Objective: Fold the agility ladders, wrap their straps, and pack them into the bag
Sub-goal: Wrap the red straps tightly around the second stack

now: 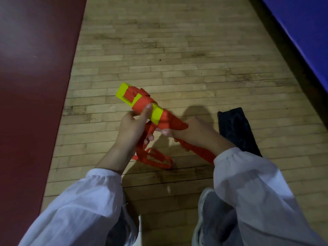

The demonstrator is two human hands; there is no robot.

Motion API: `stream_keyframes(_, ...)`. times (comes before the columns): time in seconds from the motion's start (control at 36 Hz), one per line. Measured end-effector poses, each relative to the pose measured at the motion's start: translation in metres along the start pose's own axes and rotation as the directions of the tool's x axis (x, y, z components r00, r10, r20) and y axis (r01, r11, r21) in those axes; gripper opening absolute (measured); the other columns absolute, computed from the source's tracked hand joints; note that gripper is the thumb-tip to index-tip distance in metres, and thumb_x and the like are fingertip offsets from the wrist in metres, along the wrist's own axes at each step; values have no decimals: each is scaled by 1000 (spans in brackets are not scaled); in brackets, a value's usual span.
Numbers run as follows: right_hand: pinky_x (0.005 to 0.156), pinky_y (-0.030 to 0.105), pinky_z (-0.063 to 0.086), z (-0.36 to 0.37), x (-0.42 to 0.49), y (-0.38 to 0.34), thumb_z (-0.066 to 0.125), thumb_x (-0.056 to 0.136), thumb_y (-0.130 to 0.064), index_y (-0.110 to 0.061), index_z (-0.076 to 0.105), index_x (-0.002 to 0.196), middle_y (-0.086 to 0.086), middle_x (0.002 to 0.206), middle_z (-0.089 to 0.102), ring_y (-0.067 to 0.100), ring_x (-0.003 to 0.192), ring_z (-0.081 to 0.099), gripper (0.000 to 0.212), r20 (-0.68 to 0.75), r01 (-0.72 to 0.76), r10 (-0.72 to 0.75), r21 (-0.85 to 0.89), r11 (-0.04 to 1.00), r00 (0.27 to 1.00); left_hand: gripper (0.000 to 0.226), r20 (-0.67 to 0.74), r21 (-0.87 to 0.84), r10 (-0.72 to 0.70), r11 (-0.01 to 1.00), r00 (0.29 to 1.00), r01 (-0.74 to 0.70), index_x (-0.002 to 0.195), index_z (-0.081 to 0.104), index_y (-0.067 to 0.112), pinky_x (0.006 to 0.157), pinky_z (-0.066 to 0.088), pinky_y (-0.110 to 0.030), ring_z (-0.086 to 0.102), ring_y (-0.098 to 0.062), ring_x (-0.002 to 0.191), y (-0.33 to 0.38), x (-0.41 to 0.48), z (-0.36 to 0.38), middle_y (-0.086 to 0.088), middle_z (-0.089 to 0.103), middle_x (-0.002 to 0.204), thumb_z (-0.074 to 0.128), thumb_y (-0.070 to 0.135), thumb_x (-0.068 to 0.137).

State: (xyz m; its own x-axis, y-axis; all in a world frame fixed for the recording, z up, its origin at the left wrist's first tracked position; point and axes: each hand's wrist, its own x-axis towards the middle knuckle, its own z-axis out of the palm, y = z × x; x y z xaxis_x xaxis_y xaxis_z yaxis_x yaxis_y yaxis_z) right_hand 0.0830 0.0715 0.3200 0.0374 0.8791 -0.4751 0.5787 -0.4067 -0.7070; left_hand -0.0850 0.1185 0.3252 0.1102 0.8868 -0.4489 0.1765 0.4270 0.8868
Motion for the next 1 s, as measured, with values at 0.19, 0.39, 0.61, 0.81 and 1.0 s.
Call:
stream_keyframes(0.19,61,30,55,-1,1,-1,68,73,-66,-11,70,75,7,66,72,17,54,68,54,-9,2,-1,55,998,1000,74,140,-516,-361,768,922,379,113,47,2,39,38,-14,48,-18,33,4,7,-10,-20,63,55,12,64,95)
stream_keyframes(0.39,62,30,56,-5,-1,-1,68,74,-64,-8,70,82,10,69,72,20,57,69,56,4,5,-5,108,994,1000,105,337,-620,-414,578,845,531,100,60,-11,37,39,-11,52,-14,35,-1,10,-16,-25,68,70,-8,68,90)
stream_keyframes(0.61,70,35,57,-7,-1,2,66,73,-66,-11,71,79,6,68,73,18,58,70,56,3,6,-7,63,998,1000,54,350,-381,-368,784,861,490,80,58,-3,38,38,-12,53,-13,37,11,5,-13,-17,68,60,18,27,101)
stream_keyframes(0.81,72,35,57,-3,-1,3,65,68,-73,-19,69,69,-4,59,70,12,55,68,54,-55,-33,26,-118,992,998,26,279,-49,-240,963,930,263,93,57,2,37,38,-17,51,-17,39,14,-1,-9,-18,69,81,33,12,91)
stream_keyframes(1.0,67,30,53,2,-1,-6,67,67,-74,-19,68,70,-2,59,66,13,57,65,55,-108,-11,-16,-245,970,994,61,129,73,-186,981,974,177,78,65,6,36,35,-18,47,-16,36,16,-4,-6,-11,72,66,51,65,85)
